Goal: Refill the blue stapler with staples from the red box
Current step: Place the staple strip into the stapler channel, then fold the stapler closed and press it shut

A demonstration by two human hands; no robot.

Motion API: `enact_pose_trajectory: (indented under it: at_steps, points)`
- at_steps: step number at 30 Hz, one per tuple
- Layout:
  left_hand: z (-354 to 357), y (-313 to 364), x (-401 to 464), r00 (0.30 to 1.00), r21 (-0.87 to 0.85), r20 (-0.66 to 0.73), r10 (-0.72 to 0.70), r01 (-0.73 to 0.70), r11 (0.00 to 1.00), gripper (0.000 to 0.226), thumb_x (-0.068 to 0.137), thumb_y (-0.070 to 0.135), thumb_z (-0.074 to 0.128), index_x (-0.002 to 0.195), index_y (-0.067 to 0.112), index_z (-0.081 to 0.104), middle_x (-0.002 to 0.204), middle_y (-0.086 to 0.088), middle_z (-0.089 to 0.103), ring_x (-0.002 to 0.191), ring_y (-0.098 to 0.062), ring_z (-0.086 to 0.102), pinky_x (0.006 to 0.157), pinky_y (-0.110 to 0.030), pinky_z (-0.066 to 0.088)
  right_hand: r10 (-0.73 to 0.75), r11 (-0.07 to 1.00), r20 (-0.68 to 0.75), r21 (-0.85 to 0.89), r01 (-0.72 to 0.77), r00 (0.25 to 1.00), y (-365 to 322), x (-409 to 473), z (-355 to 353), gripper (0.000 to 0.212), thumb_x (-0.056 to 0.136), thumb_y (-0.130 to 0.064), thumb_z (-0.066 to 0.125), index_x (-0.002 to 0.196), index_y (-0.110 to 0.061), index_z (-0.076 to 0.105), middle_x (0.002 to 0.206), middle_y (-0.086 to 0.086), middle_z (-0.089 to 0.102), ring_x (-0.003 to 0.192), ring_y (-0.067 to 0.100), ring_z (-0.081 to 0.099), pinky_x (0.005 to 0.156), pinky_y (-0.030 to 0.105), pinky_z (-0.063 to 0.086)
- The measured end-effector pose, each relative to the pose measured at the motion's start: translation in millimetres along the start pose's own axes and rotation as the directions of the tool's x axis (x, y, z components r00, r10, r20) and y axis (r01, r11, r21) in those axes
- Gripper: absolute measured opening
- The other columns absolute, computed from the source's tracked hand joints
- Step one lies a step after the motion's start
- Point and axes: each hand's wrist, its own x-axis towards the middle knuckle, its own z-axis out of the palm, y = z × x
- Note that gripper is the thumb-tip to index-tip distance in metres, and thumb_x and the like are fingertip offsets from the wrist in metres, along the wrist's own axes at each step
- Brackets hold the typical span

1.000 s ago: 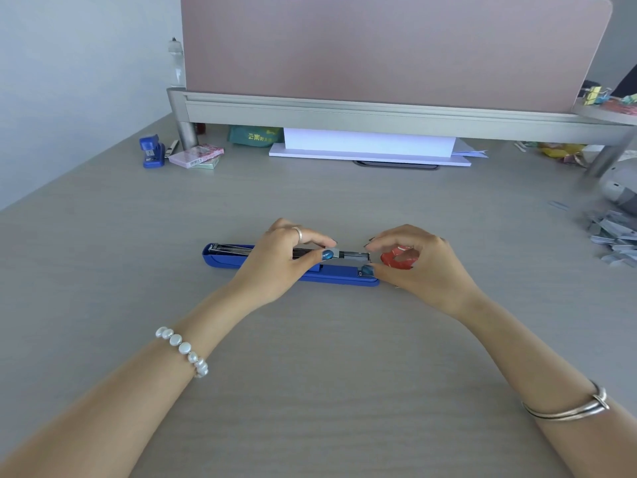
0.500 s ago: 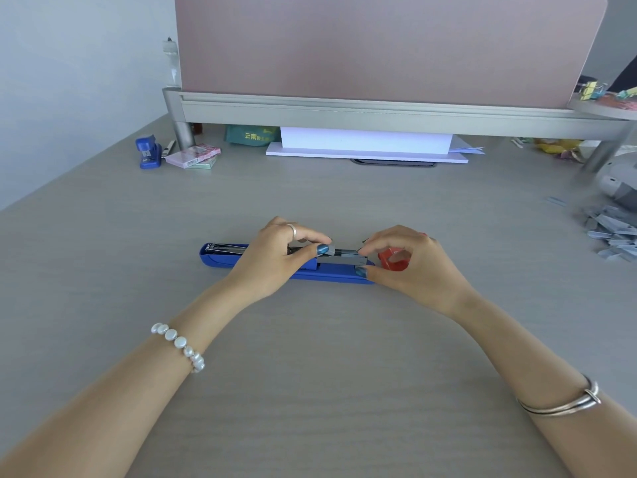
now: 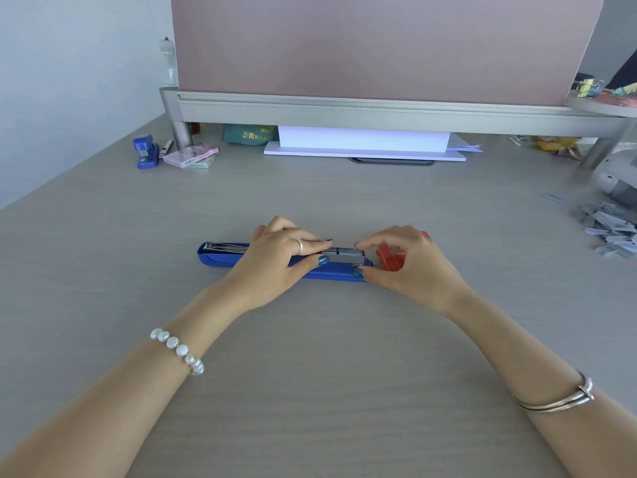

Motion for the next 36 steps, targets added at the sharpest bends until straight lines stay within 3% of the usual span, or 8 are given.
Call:
enact_pose_trajectory:
  at_steps: [5, 9, 12, 15, 19, 24, 28, 36]
  points:
    - [-8.2, -1.0, -1.4, 0.996, 0.040, 0.080, -0.043, 0.040, 0.998, 0.053, 0.086, 0.036, 0.056, 0.137, 0.033, 0.039, 0.121, 0.016, 0.059, 0.109, -0.006, 0.035, 0.093, -0.023, 0.020, 0.024, 0.992, 0.004, -0.124, -0.024, 1.000, 4.2, -1.8, 1.1, 0.034, 0.072, -0.026, 0.073, 0.105, -0.026, 0.064, 0.092, -0.014, 0.061, 0.095, 0.009, 0.043, 0.072, 0.012, 0.032]
    - [-36.5, -13.9, -1.4, 0.979, 0.065, 0.158, -0.125, 0.116, 0.991, 0.060, 0.075, 0.047, 0.066, 0.130, 0.041, 0.044, 0.113, 0.022, 0.057, 0.111, -0.009, 0.040, 0.101, -0.036, 0.031, 0.041, 0.982, 0.056, -0.186, -0.030, 0.998, 4.3, -3.7, -0.8, 0.024, 0.072, -0.032, 0.073, 0.095, -0.028, 0.067, 0.091, -0.008, 0.067, 0.095, 0.010, 0.038, 0.072, 0.020, 0.026]
    - [-54.4, -28.3, -3.3, 0.931, 0.134, 0.272, -0.245, 0.215, 0.967, 0.066, 0.068, 0.047, 0.074, 0.128, 0.040, 0.047, 0.113, 0.017, 0.060, 0.109, -0.011, 0.046, 0.098, -0.035, 0.037, 0.027, 0.981, 0.075, -0.195, -0.012, 0.997, 4.3, -3.6, -2.2, 0.022, 0.072, -0.034, 0.073, 0.093, -0.029, 0.067, 0.091, -0.006, 0.069, 0.092, 0.009, 0.036, 0.067, 0.010, 0.027]
    - [-71.2, -44.5, -9.3, 0.872, 0.047, 0.342, -0.350, 0.356, 0.933, 0.063, 0.062, 0.034, 0.082, 0.119, 0.039, 0.055, 0.109, 0.012, 0.064, 0.096, -0.004, 0.059, 0.081, -0.013, 0.041, 0.050, 0.980, 0.080, -0.194, -0.034, 0.996, 4.7, -3.7, -3.3, 0.024, 0.074, -0.035, 0.072, 0.097, -0.032, 0.066, 0.086, -0.014, 0.060, 0.092, 0.002, 0.030, 0.070, -0.006, 0.021]
    - [-83.5, -59.9, -12.7, 0.859, -0.099, 0.356, -0.368, 0.426, 0.899, 0.054, 0.061, 0.019, 0.084, 0.102, 0.042, 0.059, 0.089, 0.017, 0.073, 0.082, 0.003, 0.064, 0.074, -0.010, 0.042, 0.084, 0.982, 0.089, -0.178, -0.067, 0.992, 7.2, -2.7, -1.4, 0.027, 0.073, -0.034, 0.072, 0.100, -0.033, 0.067, 0.089, -0.012, 0.058, 0.109, 0.010, 0.039, 0.077, 0.017, 0.029]
    - [-87.7, -59.4, -12.6, 0.909, -0.235, 0.240, -0.339, 0.394, 0.889, 0.053, 0.063, 0.009, 0.082, 0.103, 0.038, 0.062, 0.084, 0.012, 0.075, 0.066, -0.002, 0.062, 0.068, -0.008, 0.045, 0.086, 0.982, 0.081, -0.176, -0.070, 0.993, 8.9, -1.3, 0.1, 0.029, 0.074, -0.034, 0.072, 0.102, -0.031, 0.067, 0.082, -0.022, 0.052, 0.109, 0.010, 0.040, 0.078, 0.022, 0.028]
    - [-90.2, -48.9, -10.3, 0.950, -0.351, 0.082, -0.301, 0.311, 0.883, 0.063, 0.061, 0.001, 0.081, 0.106, 0.040, 0.059, 0.084, 0.007, 0.075, 0.075, -0.012, 0.065, 0.077, -0.020, 0.049, 0.065, 0.984, 0.069, -0.168, -0.053, 0.996, 9.8, -1.4, 0.6, 0.027, 0.073, -0.033, 0.072, 0.099, -0.031, 0.067, 0.084, -0.015, 0.057, 0.101, 0.009, 0.038, 0.068, 0.016, 0.028]
    - [-72.0, -16.2, 0.9, 0.925, -0.655, -0.178, -0.337, 0.144, 0.742, 0.084, 0.051, -0.001, 0.084, 0.119, 0.029, 0.048, 0.073, 0.007, 0.074, 0.081, -0.019, 0.070, 0.069, -0.025, 0.056, 0.053, 0.987, 0.063, -0.155, -0.043, 0.997, 9.1, -2.1, 0.3, 0.024, 0.074, -0.033, 0.072, 0.097, -0.031, 0.068, 0.081, -0.014, 0.059, 0.097, 0.011, 0.037, 0.078, 0.026, 0.030]
